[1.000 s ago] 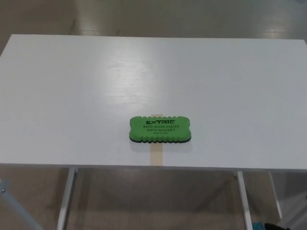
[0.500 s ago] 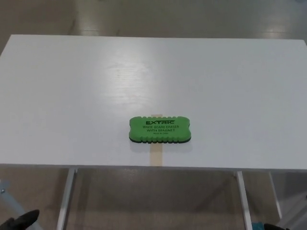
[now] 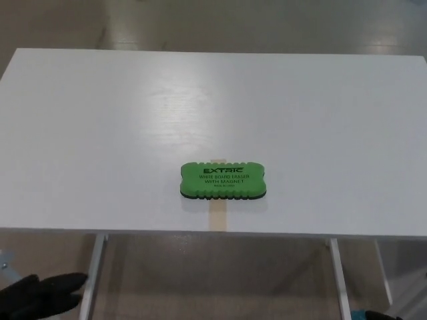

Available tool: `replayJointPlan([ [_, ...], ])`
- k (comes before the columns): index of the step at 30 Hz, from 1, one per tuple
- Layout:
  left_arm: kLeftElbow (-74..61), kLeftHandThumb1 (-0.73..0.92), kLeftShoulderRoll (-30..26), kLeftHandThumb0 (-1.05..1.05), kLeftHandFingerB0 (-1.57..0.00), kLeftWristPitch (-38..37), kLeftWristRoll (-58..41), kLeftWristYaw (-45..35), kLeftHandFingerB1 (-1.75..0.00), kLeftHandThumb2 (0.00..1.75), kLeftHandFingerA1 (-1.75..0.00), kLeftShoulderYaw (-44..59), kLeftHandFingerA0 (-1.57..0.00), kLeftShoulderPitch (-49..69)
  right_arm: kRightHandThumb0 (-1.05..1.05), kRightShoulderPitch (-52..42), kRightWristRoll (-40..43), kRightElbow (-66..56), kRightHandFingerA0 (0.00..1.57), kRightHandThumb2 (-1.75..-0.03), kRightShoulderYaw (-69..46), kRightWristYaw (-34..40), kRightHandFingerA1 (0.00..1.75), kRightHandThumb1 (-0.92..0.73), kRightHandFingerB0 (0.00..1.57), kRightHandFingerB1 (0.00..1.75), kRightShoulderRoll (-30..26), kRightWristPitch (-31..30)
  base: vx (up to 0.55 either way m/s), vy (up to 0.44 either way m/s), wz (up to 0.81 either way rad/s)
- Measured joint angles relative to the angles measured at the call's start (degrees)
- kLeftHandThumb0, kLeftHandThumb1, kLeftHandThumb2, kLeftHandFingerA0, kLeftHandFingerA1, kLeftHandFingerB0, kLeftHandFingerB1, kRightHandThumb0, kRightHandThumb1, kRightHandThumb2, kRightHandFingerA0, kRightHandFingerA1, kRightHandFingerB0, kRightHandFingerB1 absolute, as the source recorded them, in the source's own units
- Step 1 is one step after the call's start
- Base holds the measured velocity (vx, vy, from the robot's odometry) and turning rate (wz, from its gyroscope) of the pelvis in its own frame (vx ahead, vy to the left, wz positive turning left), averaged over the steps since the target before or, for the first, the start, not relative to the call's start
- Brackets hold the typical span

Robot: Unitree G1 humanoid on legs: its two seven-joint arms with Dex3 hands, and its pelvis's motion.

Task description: Use the left hand to press on the green eraser and wipe the desk from center to the left and then back to center.

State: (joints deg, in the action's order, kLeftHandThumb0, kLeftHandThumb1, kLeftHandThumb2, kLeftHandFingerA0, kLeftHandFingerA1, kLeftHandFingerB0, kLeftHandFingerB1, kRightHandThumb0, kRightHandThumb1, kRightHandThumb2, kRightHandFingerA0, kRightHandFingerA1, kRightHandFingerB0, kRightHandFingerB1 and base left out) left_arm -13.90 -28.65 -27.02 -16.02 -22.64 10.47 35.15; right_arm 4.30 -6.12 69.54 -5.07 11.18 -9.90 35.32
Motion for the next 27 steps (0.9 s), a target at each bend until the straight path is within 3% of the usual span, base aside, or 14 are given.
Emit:
replayJointPlan([
  [5, -7.5, 0.64, -3.0, -0.13, -0.51, 1.0, -4.2, -3.0, -0.45, 0.59, -0.74, -0.6, -0.47, 0.9, -0.3, 0.0, 0.0, 0.0, 0.71, -0.57, 0.0, 0.0, 0.48, -0.59, 0.58, 0.44, 0.0, 0.0, 0.0, 0.0, 0.0],
  [10, -13.3, 0.64, -5.1, -0.15, -0.47, 2.3, -8.1, -5.2, -0.38, 0.59, -0.53, -1.2, -0.45, -1.8, -0.29, 0.1, 0.0, 0.0, 0.72, -0.57, 0.0, 0.0, 0.49, -0.59, 0.59, 0.44, 0.0, 0.0, 0.0, 0.0, 0.0],
  [12, -14.5, 0.64, -5.7, -0.15, -0.47, 3.4, -10.1, -6.1, -0.38, 0.59, -0.53, -2.2, -0.45, -5.6, -0.29, 0.1, 0.1, 0.0, 0.72, -0.57, -0.1, 0.0, 0.49, -0.59, 0.59, 0.44, 0.0, 0.0, 0.0, 0.0, 0.0],
  [13, -14.6, 0.63, -5.6, -0.16, -0.49, 4.2, -11.1, -6.5, -0.35, 0.59, -0.4, -3.0, -0.5, -8.8, -0.29, 0.1, 0.1, 0.0, 0.72, -0.57, -0.2, 0.0, 0.49, -0.59, 0.59, 0.44, 0.1, 0.1, 0.0, 0.0, 0.0],
  [15, -14.0, 0.61, -5.3, -0.2, -0.5, 5.3, -11.5, -6.6, -0.36, 0.59, -0.37, -4.0, -0.51, -13.7, -0.29, 0.1, 0.1, 0.0, 0.72, -0.57, -0.2, 0.0, 0.48, -0.59, 0.59, 0.44, 0.1, 0.2, 0.0, 0.0, 0.0],
  [21, -8.6, 0.6, -2.2, -0.31, -0.5, 9.7, -10.1, -5.5, -0.36, 0.58, -0.36, -8.2, -0.5, -29.7, -0.28, 0.0, 0.1, 0.0, 0.72, -0.57, -0.2, 0.2, 0.48, -0.59, 0.59, 0.44, 0.1, 0.5, 0.0, 0.0, 0.0],
  [27, -1.0, 0.69, 0.8, -0.34, -0.48, 14.7, -5.2, -3.2, -0.35, 0.61, -0.41, -12.6, -0.63, -44.6, -0.28, 0.1, 0.1, 0.0, 0.72, -0.57, -0.2, 0.7, 0.49, -0.58, 0.6, 0.45, 0.3, 0.9, 0.0, 0.0, 0.0],
])
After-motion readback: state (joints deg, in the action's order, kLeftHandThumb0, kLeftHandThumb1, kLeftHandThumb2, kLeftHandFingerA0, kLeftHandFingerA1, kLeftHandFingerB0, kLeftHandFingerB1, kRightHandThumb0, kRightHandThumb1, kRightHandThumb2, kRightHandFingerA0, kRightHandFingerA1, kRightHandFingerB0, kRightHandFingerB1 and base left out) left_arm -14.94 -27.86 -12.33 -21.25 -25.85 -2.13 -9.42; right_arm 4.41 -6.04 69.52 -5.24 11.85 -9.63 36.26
